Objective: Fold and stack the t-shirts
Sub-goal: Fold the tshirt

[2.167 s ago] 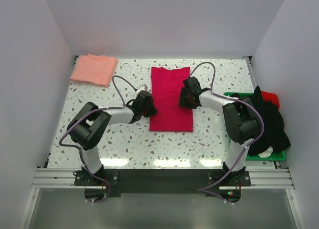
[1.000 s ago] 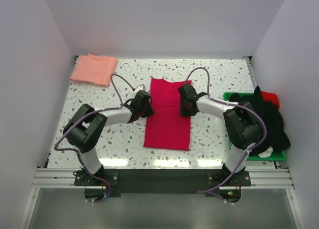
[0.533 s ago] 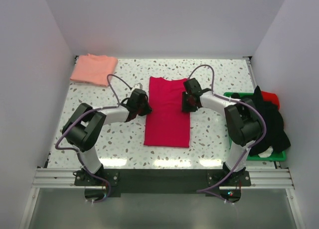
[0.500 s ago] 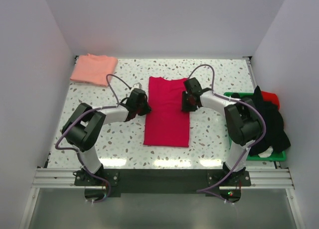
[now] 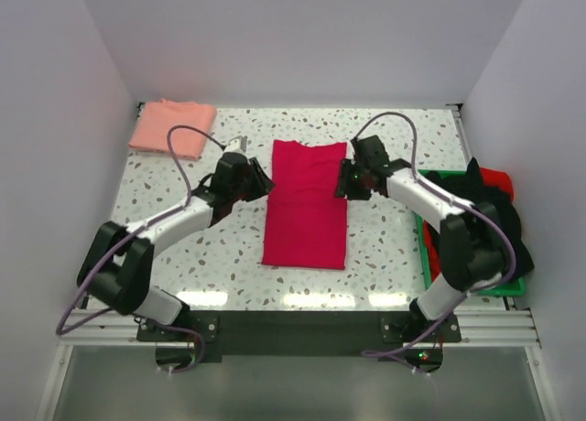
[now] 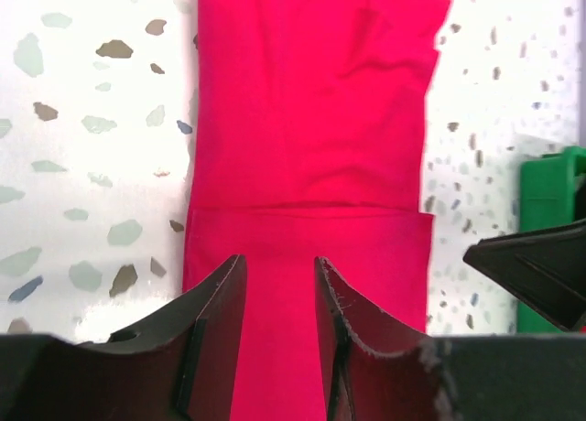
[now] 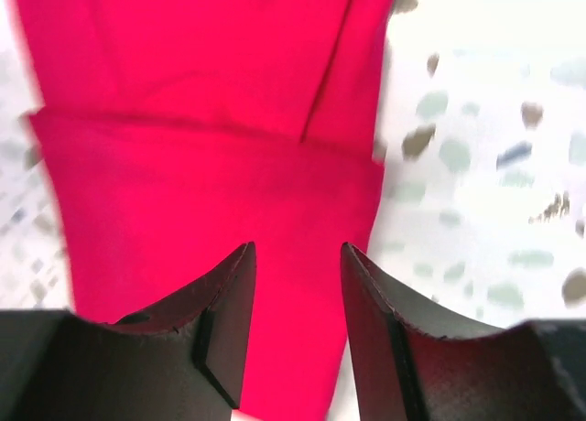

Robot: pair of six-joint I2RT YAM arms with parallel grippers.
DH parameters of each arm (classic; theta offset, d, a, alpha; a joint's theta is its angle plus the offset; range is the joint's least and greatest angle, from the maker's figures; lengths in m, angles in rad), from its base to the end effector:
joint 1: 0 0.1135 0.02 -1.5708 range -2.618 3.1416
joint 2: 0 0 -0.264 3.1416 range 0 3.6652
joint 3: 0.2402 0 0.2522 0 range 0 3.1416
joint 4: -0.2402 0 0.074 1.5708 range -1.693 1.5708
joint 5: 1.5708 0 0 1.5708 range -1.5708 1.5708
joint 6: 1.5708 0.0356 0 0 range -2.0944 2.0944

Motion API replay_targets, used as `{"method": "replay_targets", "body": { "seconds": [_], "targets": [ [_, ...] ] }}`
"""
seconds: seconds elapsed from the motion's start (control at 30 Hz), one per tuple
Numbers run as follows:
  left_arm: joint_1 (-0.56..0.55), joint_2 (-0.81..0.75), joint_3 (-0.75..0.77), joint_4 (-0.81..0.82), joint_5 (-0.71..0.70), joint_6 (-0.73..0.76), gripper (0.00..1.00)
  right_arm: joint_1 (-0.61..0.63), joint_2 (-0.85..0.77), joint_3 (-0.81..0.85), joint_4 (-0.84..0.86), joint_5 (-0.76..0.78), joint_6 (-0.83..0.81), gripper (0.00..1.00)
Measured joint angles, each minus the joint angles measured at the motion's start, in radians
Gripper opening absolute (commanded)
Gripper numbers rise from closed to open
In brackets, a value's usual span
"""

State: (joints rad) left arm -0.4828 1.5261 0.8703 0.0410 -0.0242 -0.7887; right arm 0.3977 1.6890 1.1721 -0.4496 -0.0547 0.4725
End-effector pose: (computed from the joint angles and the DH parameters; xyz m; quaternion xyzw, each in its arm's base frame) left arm 0.2913 -0.1517 0.2122 -0.1408 0.8766 -0.2645 0.3765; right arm 0.3274 0.1397 0.2166 0.0276 0.9540 0.1491 0.2587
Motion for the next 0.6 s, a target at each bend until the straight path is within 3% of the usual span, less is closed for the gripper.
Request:
{"method": "replay_targets", "body": {
  "seconds": [0.3, 0.6],
  "targets": [
    [0.001, -0.383, -0.286, -0.099, 0.055, -0.003, 0.48, 0.007, -0.464, -0.429, 0.016, -0.172, 0.106, 0.46],
    [-0.003, -0.482, -0.525, -0.16, 0.232, -0.027, 0.51, 0.041, -0.665, -0.727, 0.031, -0.284, 0.257, 0.46]
  ]
}}
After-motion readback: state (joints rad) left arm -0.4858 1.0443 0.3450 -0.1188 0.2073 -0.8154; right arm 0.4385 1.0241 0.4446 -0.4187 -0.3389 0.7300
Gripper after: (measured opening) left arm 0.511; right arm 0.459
